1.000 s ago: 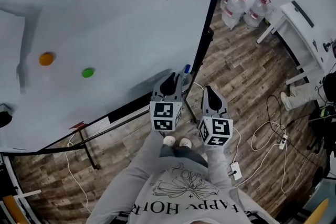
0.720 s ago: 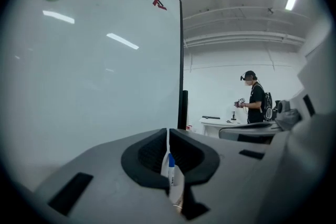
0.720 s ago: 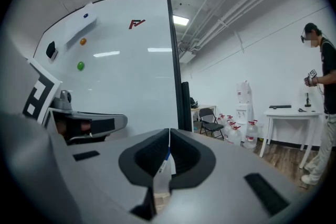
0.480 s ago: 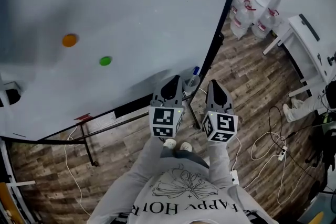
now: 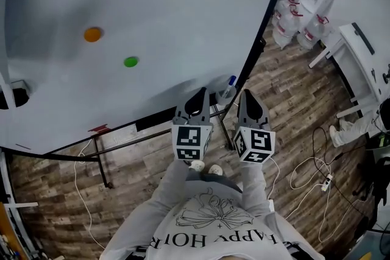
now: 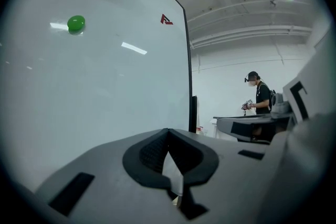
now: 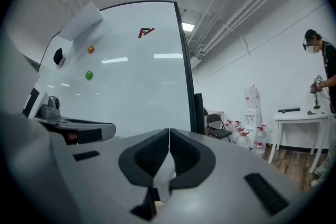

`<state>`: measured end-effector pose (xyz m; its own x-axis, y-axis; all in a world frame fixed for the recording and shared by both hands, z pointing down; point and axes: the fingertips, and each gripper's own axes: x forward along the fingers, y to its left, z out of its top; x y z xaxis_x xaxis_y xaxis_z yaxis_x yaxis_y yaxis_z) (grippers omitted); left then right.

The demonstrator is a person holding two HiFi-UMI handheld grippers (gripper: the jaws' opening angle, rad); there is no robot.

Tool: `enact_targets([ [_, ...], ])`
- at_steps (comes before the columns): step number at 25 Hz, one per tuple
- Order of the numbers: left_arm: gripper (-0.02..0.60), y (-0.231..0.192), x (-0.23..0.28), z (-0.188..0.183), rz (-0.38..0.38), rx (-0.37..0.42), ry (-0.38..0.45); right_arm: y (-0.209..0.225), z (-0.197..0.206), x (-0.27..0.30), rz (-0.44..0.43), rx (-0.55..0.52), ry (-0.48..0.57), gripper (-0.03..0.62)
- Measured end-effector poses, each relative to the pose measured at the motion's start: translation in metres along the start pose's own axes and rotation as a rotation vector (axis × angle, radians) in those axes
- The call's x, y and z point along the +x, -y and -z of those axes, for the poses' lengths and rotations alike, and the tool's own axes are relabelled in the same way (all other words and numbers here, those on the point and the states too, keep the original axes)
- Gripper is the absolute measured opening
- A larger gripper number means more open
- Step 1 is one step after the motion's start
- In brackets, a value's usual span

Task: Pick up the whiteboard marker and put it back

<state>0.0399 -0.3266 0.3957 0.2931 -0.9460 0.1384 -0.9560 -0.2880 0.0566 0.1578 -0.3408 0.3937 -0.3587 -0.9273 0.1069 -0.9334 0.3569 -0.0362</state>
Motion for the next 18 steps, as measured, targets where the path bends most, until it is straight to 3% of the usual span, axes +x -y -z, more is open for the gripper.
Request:
enact_targets([
  [18, 0.005, 0.0054, -0.0076, -0.0055, -0.008, 0.021, 0.017, -0.0021, 0.0043, -0.0058, -0.002, 0.001, -0.004, 0.003],
])
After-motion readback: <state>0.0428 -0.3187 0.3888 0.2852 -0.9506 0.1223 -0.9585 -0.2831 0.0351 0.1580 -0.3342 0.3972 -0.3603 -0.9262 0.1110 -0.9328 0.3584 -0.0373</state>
